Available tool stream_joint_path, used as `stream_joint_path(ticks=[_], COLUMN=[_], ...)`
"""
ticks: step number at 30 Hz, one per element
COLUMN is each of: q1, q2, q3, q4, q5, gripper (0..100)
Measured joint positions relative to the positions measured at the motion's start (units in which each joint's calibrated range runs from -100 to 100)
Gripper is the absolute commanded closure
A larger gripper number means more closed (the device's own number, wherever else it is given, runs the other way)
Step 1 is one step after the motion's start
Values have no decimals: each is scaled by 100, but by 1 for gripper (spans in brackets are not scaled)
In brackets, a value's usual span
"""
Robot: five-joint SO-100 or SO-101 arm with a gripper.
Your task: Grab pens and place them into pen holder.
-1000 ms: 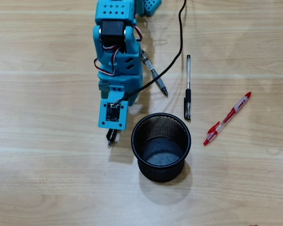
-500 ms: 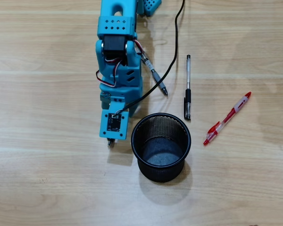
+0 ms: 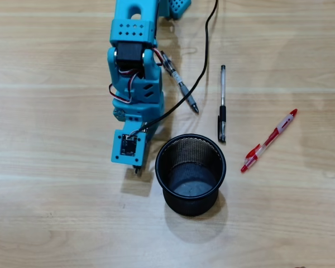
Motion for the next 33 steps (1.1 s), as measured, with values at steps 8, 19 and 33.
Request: stream_joint_path(ticks=[8, 19, 33], q1=[152, 467, -133], q2=[-399, -2353, -3985], q3=[106, 133, 133], q4=[630, 1303, -388], q5=[16, 302, 291], gripper=[98, 98, 98])
